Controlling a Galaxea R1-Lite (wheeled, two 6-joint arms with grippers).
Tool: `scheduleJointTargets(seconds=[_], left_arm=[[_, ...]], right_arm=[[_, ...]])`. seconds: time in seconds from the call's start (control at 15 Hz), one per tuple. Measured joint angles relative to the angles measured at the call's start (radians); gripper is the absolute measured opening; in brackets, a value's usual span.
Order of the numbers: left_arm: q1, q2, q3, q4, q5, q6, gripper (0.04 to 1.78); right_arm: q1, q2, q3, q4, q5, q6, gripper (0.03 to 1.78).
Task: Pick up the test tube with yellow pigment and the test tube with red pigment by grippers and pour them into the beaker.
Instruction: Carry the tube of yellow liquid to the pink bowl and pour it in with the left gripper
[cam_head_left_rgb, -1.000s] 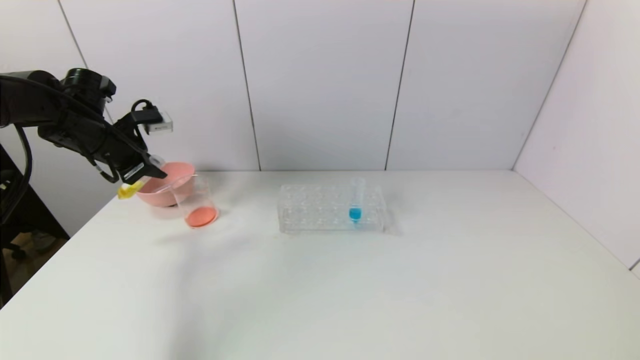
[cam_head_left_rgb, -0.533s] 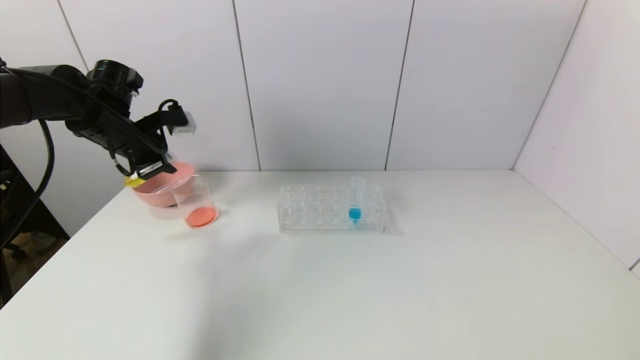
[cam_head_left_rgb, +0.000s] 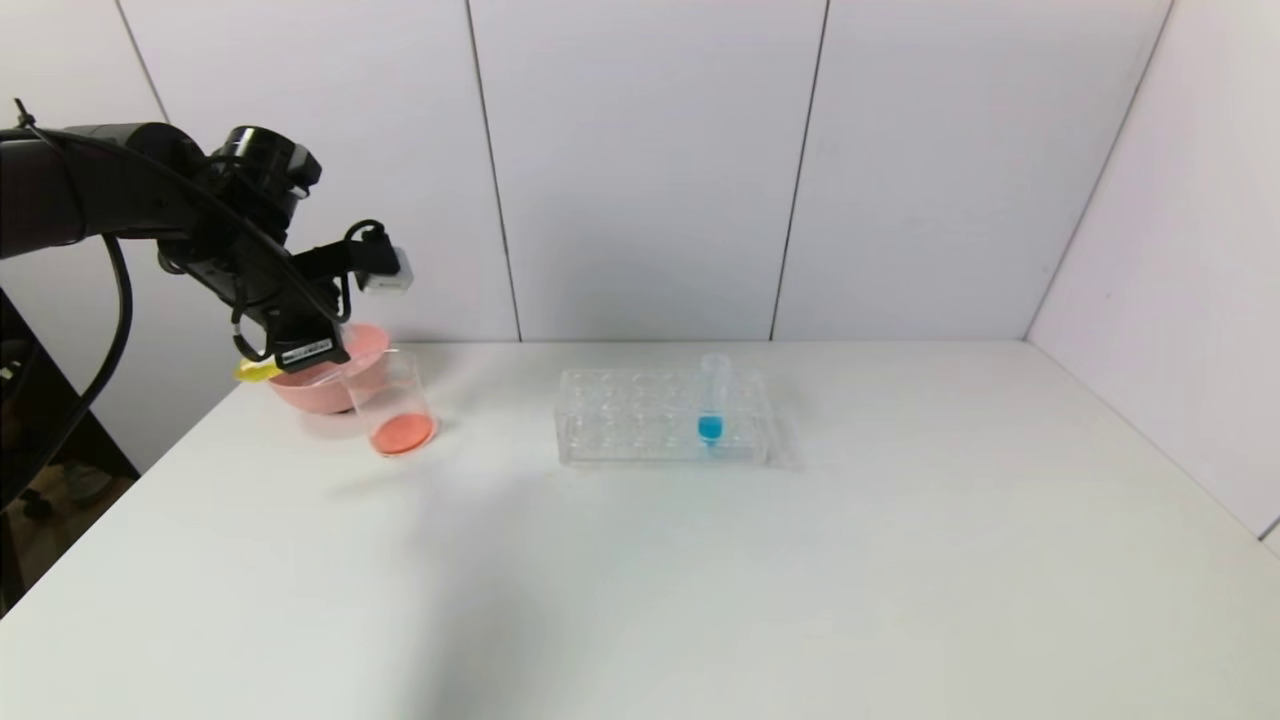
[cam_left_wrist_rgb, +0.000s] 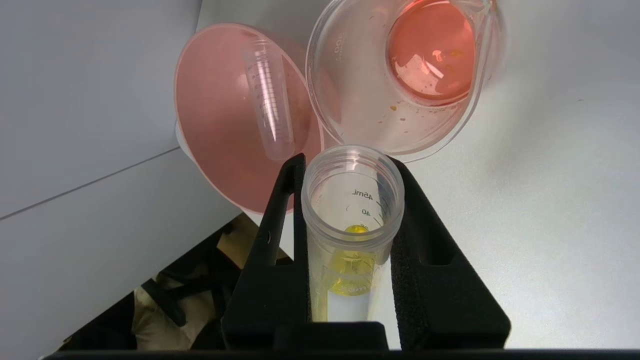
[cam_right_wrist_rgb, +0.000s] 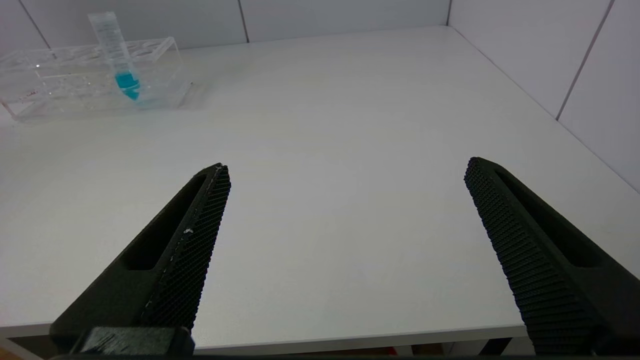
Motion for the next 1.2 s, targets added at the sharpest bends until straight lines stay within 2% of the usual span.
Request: scheduleJointTargets(seconds=[0.27,0.73,1.2], left_arm=[[-0.033,0.006,0.0,-0.002,0.145,0.01,0.46],[-0.047,0.04,0.0,-0.01,0.239,0.01,0.46],[-0.106,0.073,0.0,0.0,0.412,0.01,0.46]], right_arm=[[0.0,0.0,0.0,0.0,0.0,0.0,1.71],[0.0,0.0,0.0,0.0,0.0,0.0,1.71],[0.0,0.0,0.0,0.0,0.0,0.0,1.71]])
